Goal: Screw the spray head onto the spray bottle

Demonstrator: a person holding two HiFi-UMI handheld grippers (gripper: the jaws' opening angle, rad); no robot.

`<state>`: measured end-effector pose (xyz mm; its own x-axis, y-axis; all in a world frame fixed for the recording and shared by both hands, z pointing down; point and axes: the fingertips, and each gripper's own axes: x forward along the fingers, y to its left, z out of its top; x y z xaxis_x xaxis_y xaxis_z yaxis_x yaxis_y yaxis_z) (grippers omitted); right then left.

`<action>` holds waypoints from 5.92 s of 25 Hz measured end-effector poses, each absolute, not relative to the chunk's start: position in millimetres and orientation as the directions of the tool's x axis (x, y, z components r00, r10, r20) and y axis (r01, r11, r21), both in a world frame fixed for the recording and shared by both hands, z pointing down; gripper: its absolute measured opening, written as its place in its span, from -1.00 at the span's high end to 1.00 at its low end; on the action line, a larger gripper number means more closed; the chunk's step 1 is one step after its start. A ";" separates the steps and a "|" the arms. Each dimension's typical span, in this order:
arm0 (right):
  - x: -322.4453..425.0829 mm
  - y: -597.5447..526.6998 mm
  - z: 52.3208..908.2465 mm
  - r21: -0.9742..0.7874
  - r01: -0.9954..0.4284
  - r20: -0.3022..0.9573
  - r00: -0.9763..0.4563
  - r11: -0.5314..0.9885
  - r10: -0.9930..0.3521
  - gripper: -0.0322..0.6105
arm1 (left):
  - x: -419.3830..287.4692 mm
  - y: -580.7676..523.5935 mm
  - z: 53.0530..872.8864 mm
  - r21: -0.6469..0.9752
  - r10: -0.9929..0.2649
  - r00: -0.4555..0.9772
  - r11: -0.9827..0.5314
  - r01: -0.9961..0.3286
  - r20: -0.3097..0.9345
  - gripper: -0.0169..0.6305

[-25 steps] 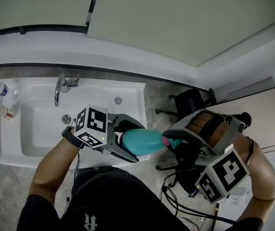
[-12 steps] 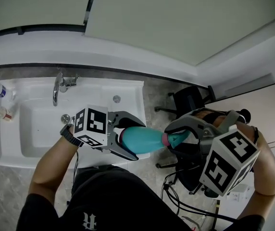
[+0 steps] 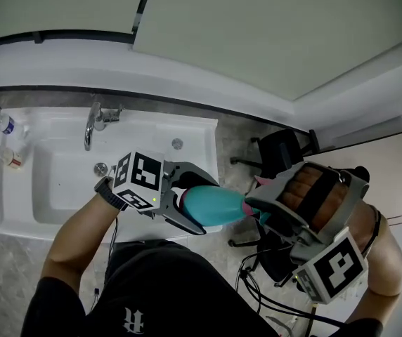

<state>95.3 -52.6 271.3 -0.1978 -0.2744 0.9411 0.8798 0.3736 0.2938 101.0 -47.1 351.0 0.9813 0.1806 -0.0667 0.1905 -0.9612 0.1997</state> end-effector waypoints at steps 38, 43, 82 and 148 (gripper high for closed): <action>79.1 -24.7 278.4 0.274 0.885 0.962 -0.249 0.378 -0.113 0.47 | 107.1 -12.3 377.0 0.131 0.360 0.904 -0.932 0.338 0.231 -0.35; 79.7 -51.8 276.9 0.215 0.621 0.967 -0.243 0.754 -0.075 0.37 | 108.7 -47.8 386.9 0.107 0.122 0.933 -0.990 0.090 0.340 -0.35; 97.6 -74.7 286.4 0.165 0.667 0.965 0.043 0.726 -0.259 0.49 | 103.6 -66.6 386.4 0.124 -0.016 0.901 -0.989 -0.077 0.433 -0.35; 102.7 -115.0 287.9 -0.011 -0.219 0.988 -0.152 0.976 -0.023 0.50 | 95.1 -117.0 395.9 -0.141 -0.533 0.664 -0.823 -0.550 0.523 -0.35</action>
